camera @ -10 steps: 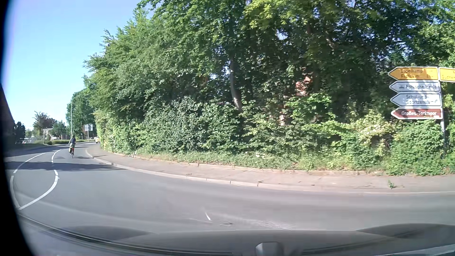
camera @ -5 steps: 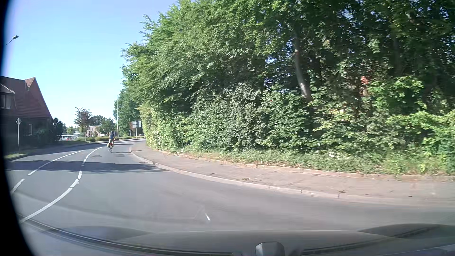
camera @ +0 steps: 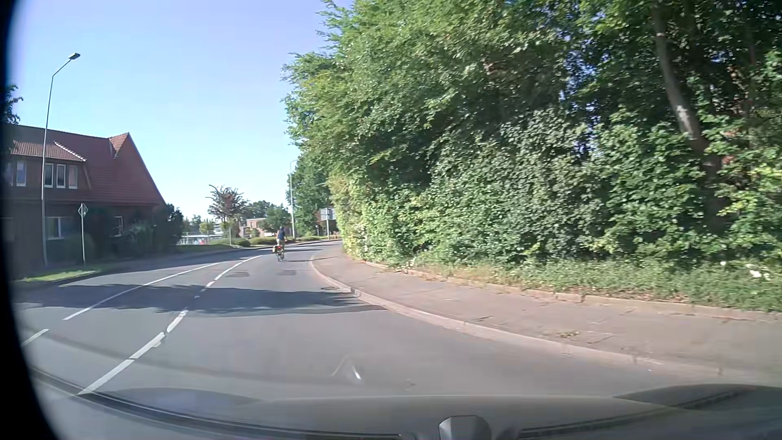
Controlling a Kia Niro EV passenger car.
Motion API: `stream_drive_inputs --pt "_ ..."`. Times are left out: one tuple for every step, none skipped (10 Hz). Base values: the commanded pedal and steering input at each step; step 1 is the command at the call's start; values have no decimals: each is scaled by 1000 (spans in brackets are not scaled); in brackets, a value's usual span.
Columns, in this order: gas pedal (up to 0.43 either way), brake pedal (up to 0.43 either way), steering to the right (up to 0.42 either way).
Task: Follow the waypoints while adhering to traffic rules and regulations
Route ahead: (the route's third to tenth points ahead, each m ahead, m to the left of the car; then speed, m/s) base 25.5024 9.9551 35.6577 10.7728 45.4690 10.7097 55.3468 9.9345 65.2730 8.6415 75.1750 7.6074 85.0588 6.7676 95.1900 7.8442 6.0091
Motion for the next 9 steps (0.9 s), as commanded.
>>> stream_drive_inputs --pt "260 6 -287" --pt "260 6 -265" --pt "260 0 -231" --pt "260 6 -196" --pt "260 6 -178" --pt "260 6 -161" --pt "260 6 -141" --pt "260 6 -132" --pt "260 6 -130"
